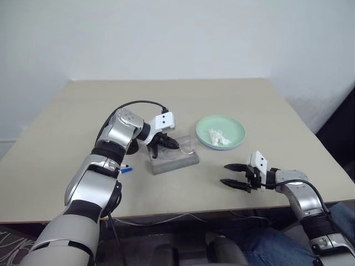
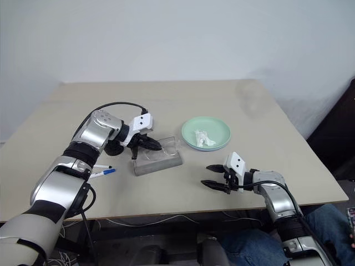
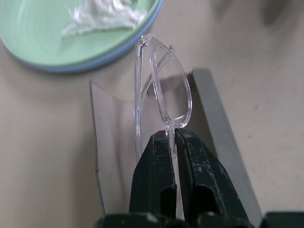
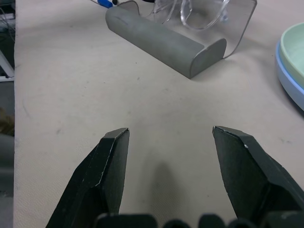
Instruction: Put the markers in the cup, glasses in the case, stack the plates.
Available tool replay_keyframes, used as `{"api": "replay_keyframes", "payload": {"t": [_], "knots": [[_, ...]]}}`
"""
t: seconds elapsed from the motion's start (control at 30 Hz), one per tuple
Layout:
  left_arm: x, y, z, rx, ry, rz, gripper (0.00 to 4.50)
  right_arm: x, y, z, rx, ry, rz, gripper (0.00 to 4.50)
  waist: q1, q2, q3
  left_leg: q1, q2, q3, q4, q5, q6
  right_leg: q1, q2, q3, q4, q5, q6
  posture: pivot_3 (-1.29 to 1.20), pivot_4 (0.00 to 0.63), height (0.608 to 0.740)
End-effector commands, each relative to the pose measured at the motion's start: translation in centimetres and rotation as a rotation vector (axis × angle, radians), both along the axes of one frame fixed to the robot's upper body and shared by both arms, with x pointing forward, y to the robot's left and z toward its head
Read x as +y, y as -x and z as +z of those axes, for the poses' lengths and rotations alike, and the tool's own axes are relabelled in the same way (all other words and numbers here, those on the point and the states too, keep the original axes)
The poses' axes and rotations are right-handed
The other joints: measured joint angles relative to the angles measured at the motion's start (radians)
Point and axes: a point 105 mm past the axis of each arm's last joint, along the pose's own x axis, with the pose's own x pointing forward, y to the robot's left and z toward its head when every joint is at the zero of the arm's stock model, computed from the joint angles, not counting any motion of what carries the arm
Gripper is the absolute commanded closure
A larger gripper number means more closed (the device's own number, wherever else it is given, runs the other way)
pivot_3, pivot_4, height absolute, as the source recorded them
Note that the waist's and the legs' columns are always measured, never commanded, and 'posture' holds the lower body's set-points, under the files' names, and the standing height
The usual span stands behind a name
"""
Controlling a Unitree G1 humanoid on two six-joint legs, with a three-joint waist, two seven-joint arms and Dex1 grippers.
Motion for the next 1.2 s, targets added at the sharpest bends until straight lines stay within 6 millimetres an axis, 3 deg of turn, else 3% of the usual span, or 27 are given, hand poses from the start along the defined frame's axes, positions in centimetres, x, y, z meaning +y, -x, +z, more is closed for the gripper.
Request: {"api": "replay_keyframes", "payload": {"t": [0.03, 0.67, 0.9, 1.0, 1.1, 1.2], "knots": [[0.3, -0.6, 1.4, -0.069, -0.037, -0.014, 4.37, 0.2, -0.3, 1.1, -0.053, -0.011, 0.006, 1.45, 0.0, 0.0, 0.0, 0.0, 0.0, 0.0, 0.0, 0.0, 0.0, 0.0, 0.0, 0.0, 0.0, 0.0, 0.0, 0.0, 0.0, 0.721], [0.9, 2.6, -1.9, 0.121, -0.038, -0.077, 4.37, 0.4, -0.7, 0.7, -0.055, -0.005, 0.0, 1.45, 0.0, 0.0, 0.0, 0.0, 0.0, 0.0, 0.001, 0.0, 0.0, 0.0, 0.0, 0.0, 0.0, 0.0, 0.0, 0.0, 0.0, 0.721], [0.7, 2.6, -1.7, 0.094, -0.029, -0.082, 4.37, 0.4, -0.9, 0.6, -0.057, -0.004, 0.003, 1.45, 0.0, 0.0, 0.0, 0.0, 0.0, 0.0, 0.001, 0.0, 0.0, 0.0, 0.0, 0.0, 0.001, 0.0, 0.0, 0.0, 0.0, 0.721], [0.7, 2.3, -1.5, 0.075, -0.03, -0.077, 3.79, 0.4, -0.9, 0.6, -0.059, -0.003, 0.004, 1.45, 0.0, 0.0, 0.0, 0.0, 0.0, 0.0, 0.001, 0.0, 0.0, 0.0, 0.0, 0.0, 0.001, 0.0, 0.0, 0.0, 0.0, 0.721], [0.2, 1.4, -0.7, 0.015, -0.008, -0.054, 2.78, 0.5, -1.0, 0.6, -0.061, -0.002, 0.003, 1.45, 0.0, 0.0, 0.0, 0.0, 0.0, 0.0, 0.001, 0.0, 0.0, 0.0, 0.0, 0.0, 0.001, 0.0, 0.0, 0.0, 0.0, 0.721], [-0.1, 0.8, 0.0, -0.014, 0.021, -0.034, 2.78, 0.5, -1.1, 0.5, -0.063, -0.001, 0.003, 1.45, 0.0, 0.0, 0.0, 0.0, 0.0, 0.0, 0.001, 0.0, 0.0, 0.0, 0.0, 0.0, 0.001, 0.0, 0.0, 0.0, 0.0, 0.721]]}}
